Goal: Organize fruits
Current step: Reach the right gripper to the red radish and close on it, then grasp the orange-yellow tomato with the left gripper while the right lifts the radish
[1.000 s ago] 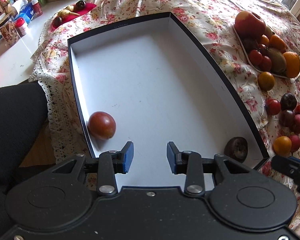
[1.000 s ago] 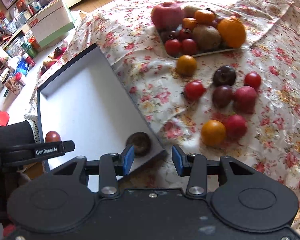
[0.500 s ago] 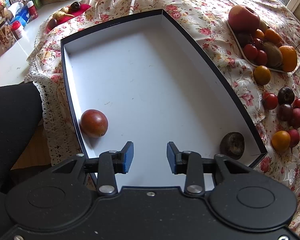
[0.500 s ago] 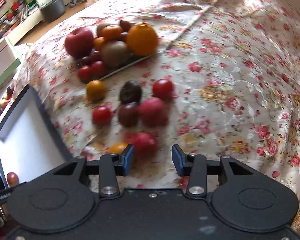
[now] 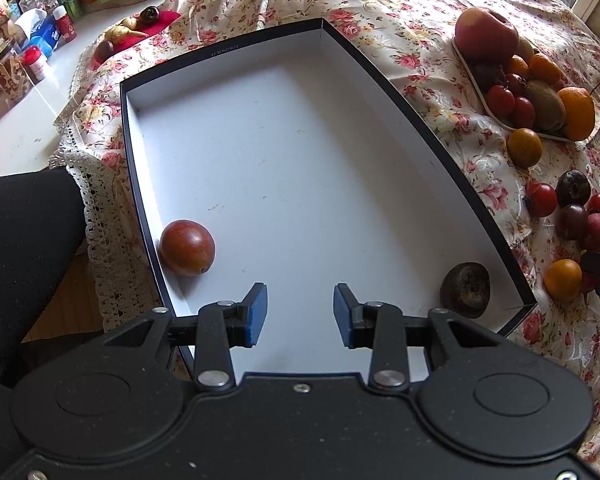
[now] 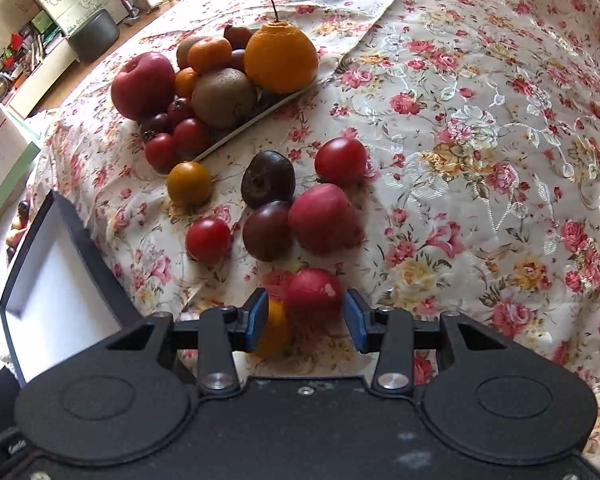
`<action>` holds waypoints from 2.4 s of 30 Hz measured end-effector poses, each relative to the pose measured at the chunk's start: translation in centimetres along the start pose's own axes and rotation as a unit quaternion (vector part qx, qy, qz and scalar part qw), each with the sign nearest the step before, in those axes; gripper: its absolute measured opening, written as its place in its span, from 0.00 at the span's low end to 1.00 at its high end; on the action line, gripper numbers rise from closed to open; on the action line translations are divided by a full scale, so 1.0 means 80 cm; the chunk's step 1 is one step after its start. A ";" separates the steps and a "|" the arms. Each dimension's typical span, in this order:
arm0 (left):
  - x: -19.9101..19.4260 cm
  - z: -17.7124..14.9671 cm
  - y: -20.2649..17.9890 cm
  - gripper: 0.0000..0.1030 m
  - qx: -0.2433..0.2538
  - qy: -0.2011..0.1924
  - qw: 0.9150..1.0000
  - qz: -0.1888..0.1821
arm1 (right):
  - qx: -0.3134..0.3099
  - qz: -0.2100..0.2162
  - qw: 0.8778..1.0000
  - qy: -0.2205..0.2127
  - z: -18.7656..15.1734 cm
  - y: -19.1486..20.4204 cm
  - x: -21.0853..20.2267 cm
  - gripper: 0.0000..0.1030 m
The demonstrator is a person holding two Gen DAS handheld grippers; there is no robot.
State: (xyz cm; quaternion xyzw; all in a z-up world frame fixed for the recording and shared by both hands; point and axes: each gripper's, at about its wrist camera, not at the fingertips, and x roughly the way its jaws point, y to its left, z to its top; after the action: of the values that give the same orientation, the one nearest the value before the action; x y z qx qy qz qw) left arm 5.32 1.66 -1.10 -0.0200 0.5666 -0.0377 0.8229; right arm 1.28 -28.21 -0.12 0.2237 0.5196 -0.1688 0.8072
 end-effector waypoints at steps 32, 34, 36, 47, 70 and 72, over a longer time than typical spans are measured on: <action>-0.038 0.003 -0.192 0.43 0.173 -0.004 0.980 -0.101 | 0.011 -0.024 0.999 -0.045 0.021 -0.064 -0.045 0.36; -0.030 0.003 -0.215 0.43 0.187 0.001 0.978 -0.097 | 0.017 -0.023 0.999 -0.044 0.022 -0.073 -0.045 0.36; -0.017 0.002 -0.234 0.43 0.198 0.009 0.976 -0.092 | 0.023 -0.021 0.999 -0.041 0.023 -0.081 -0.044 0.36; 0.021 -0.006 -0.273 0.46 0.218 0.022 0.974 -0.066 | 0.038 -0.016 0.998 -0.046 0.026 -0.097 -0.041 0.36; -0.014 0.094 -0.118 0.45 0.055 -0.013 0.998 -0.017 | -0.034 0.027 0.999 -0.021 0.008 -0.027 -0.042 0.36; -0.017 0.106 -0.083 0.45 0.018 -0.017 1.000 0.001 | -0.055 0.041 0.997 -0.016 0.002 -0.004 -0.042 0.36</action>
State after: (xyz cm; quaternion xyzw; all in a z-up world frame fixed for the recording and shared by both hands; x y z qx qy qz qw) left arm 12.53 -4.94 3.70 -0.0050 0.5519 -0.0467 0.8326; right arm -0.12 -28.44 2.94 0.1972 0.5052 -0.1100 0.8330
